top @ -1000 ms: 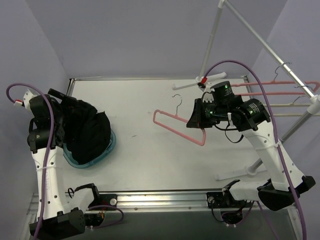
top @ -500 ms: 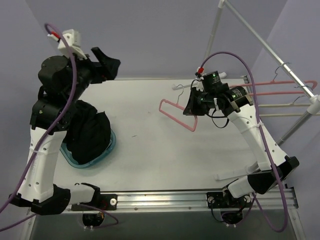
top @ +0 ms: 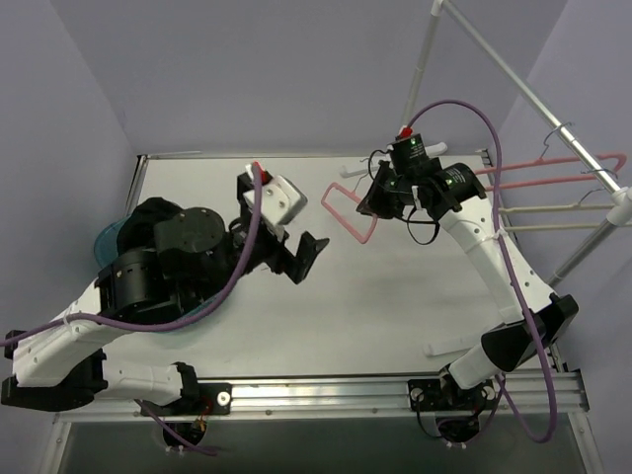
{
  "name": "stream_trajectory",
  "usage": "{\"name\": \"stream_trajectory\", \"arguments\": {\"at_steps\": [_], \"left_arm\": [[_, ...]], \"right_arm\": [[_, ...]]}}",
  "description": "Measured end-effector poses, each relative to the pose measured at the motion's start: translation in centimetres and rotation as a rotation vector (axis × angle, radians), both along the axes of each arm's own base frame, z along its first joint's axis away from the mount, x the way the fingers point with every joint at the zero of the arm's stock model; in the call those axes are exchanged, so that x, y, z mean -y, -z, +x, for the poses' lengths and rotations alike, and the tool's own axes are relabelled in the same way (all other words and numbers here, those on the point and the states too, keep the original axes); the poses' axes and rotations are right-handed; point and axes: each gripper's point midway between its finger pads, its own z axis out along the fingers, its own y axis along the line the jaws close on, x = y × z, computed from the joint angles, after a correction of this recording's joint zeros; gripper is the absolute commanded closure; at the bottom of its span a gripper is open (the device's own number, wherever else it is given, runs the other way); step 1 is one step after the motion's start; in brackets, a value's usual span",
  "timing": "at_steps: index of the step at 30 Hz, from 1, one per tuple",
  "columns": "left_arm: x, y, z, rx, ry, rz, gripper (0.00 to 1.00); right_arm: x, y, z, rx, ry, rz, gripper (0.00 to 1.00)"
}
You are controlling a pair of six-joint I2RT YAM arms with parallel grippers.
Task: Remove the skirt from the hanger
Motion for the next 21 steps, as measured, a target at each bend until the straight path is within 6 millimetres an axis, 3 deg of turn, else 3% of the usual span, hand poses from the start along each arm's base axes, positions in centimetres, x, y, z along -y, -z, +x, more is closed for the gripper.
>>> {"name": "stream_trajectory", "arguments": {"at_steps": [4,10,15,21], "left_arm": [[2.1,1.8,-1.4,0.052,-0.001,0.134,0.03],[5.0,4.9,-1.7,0.123,-0.039,0.309,0.03],[5.7,6.8,-0.6,0.183,-0.089,0.427,0.04],[5.9,7.6,-0.1,0.206,-0.072,0.472,0.04]], "right_arm": [[-0.1,-0.1,0.3,-0.012,0.043,0.022,1.00],[-0.8,-0.4,0.1,-0.026,0.074,0.060,1.00],[-2.2,-0.6,-0.7,-0.044,0.065,0.093,1.00],[-3.0,-0.8,-1.2,-0.060,0.066,0.118,1.00]]}}
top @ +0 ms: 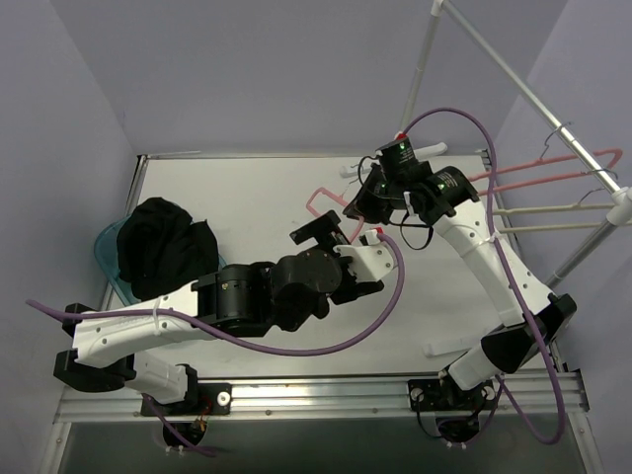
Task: Remove the skirt from the hanger
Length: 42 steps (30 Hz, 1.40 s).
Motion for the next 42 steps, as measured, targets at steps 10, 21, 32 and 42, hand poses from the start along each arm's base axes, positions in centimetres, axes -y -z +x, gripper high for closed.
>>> {"name": "stream_trajectory", "arguments": {"at_steps": [10,21,32,42], "left_arm": [[0.6,1.8,1.5,-0.093,0.026,-0.036,0.07],[2.0,4.2,4.0,-0.163,-0.017,-0.013,0.20],[1.6,4.7,5.7,-0.126,-0.091,0.012,0.57],[1.3,4.7,6.3,-0.113,-0.106,0.019,0.89]], "right_arm": [[-0.3,-0.6,-0.4,0.002,0.011,0.023,1.00],[-0.9,-1.6,-0.5,0.015,0.012,0.051,1.00],[-1.6,-1.9,-0.9,0.000,0.026,0.077,1.00],[-1.8,-2.8,-0.7,0.014,0.061,0.122,1.00]]}}
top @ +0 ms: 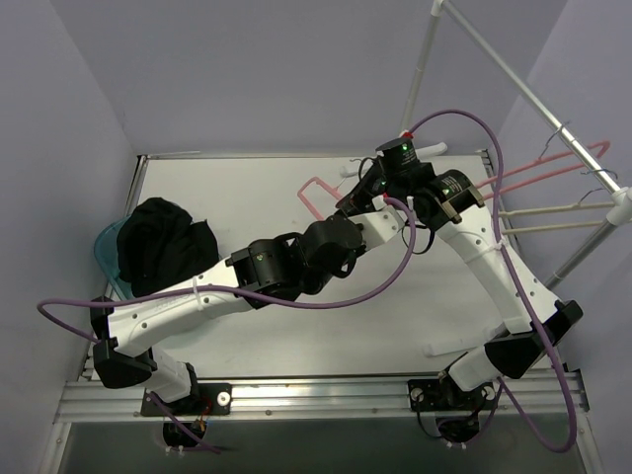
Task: Remove the skirt from the hanger
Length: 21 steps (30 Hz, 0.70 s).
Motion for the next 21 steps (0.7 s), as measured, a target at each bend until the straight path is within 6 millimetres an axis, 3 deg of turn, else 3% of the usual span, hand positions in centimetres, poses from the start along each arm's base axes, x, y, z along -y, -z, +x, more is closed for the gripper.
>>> {"name": "stream_trajectory", "arguments": {"at_steps": [2,8,10,16,21], "left_arm": [[-0.2,-0.1,0.3,0.005,-0.009,0.003,0.98],[-0.4,-0.1,0.6,0.000,-0.007,0.002,0.98],[-0.4,-0.1,0.6,-0.003,-0.004,0.000,0.98],[-1.7,-0.5,1.6,-0.007,-0.037,-0.022,0.98],[-2.6,0.3,2.1,-0.021,-0.051,-0.006,0.98]], "right_arm": [[0.1,0.0,0.2,0.001,0.016,0.000,1.00],[0.3,0.0,0.4,0.000,0.039,0.002,0.97],[0.4,0.0,0.5,0.002,0.042,-0.001,0.88],[0.1,-0.3,0.2,0.018,0.011,-0.006,0.46],[-0.3,-2.2,-0.2,0.067,-0.012,0.019,0.33]]}}
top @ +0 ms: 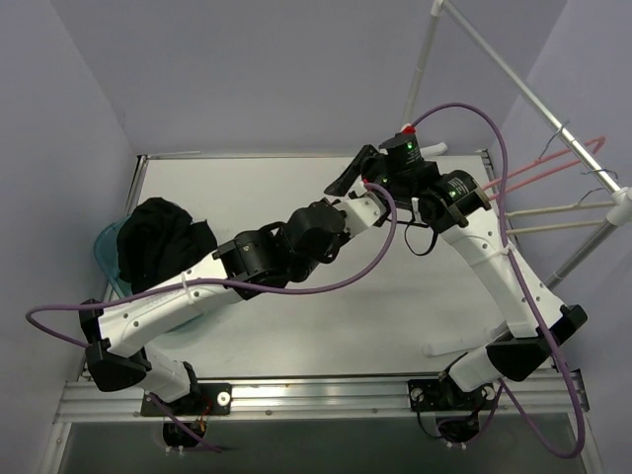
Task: Remove the skirt from the hanger
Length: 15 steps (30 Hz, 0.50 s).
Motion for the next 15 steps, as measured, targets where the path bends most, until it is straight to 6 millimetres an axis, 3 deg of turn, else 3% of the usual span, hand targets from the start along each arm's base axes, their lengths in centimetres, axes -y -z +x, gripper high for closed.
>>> {"name": "stream_trajectory", "arguments": {"at_steps": [5,9,12,15], "left_arm": [[-1.9,0.2,0.1,-0.016,-0.009,-0.014,0.98],[-4.4,-1.0,0.7,-0.025,-0.037,-0.077,0.98],[-6.0,-2.2,1.5,-0.038,-0.049,-0.146,0.98],[-6.7,-3.6,2.5,-0.058,-0.048,-0.220,0.98]], "right_arm": [[0.4,-2.3,-0.4,0.058,-0.009,0.016,0.28],[1.0,-3.3,-1.6,0.085,-0.021,0.014,0.29],[1.5,-4.3,-3.3,0.124,-0.059,0.016,0.43],[1.8,-4.7,-5.8,0.161,-0.136,0.021,0.78]]}}
